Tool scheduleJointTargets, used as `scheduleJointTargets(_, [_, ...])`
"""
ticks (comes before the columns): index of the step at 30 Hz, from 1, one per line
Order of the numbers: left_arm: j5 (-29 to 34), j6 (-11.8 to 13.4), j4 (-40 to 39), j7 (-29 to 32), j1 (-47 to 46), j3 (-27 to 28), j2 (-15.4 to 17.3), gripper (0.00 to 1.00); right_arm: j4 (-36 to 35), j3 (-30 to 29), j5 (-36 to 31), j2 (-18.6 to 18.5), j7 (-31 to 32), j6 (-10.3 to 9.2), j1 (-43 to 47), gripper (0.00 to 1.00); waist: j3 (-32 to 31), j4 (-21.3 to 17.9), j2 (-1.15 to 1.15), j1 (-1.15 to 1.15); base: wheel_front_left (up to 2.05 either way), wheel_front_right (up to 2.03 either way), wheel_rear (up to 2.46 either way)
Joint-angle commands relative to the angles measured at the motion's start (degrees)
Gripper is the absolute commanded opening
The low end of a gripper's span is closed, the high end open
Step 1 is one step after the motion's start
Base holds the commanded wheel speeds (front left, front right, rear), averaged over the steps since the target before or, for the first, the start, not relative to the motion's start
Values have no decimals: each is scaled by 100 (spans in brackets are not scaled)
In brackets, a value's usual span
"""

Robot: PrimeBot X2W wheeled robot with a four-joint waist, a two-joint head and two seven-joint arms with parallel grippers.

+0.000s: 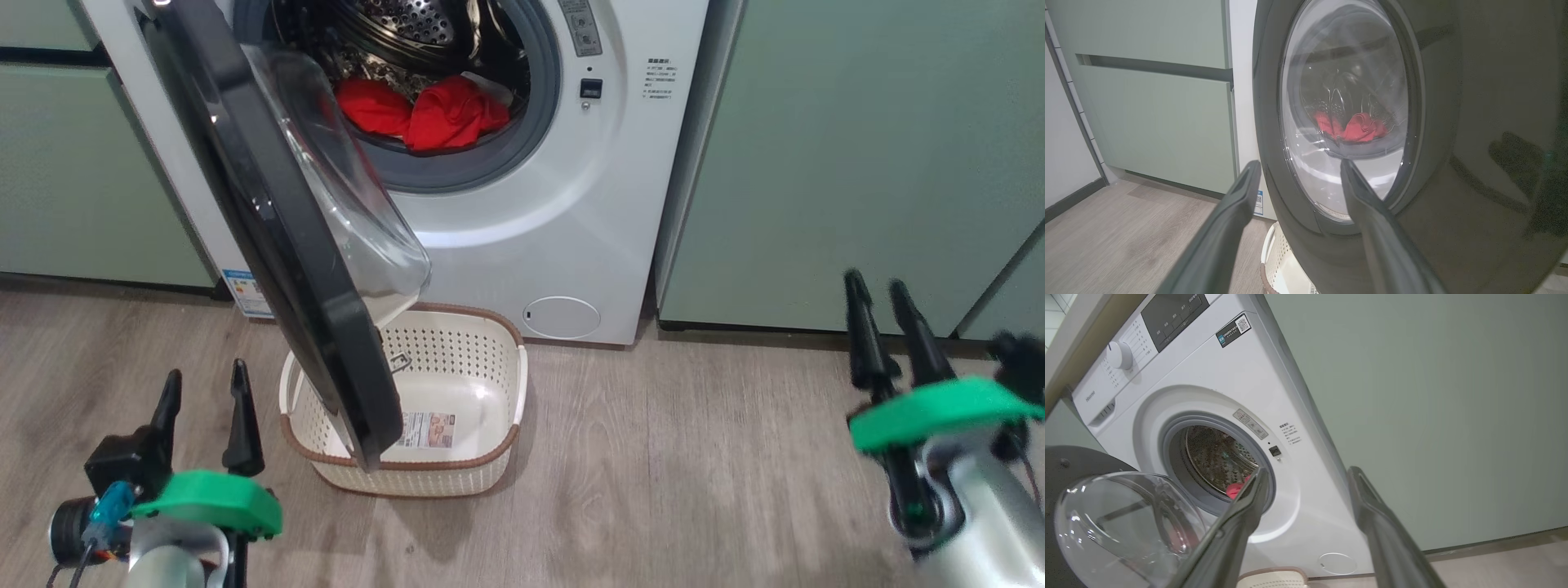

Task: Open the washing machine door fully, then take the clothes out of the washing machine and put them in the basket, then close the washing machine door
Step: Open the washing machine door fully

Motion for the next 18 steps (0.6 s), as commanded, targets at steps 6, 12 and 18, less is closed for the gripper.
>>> scheduleJointTargets(6, [-14, -39, -191, -37, -179, 195, 73, 100, -930, -811, -1820, 516, -52, 0, 818, 100, 7, 15, 0, 0, 0, 0, 0])
scheduleJointTargets(12, [-74, -15, -150, -37, -150, 134, 72, 100, -1246, -913, -2786, 678, -53, 0, 1329, 100, 8, 14, 0, 0, 0, 0, 0])
scheduleJointTargets(18, [-94, 6, -128, -37, -150, 100, 72, 100, -1260, -712, -3383, 627, -53, 0, 1501, 100, 29, 3, 0, 0, 0, 0, 0])
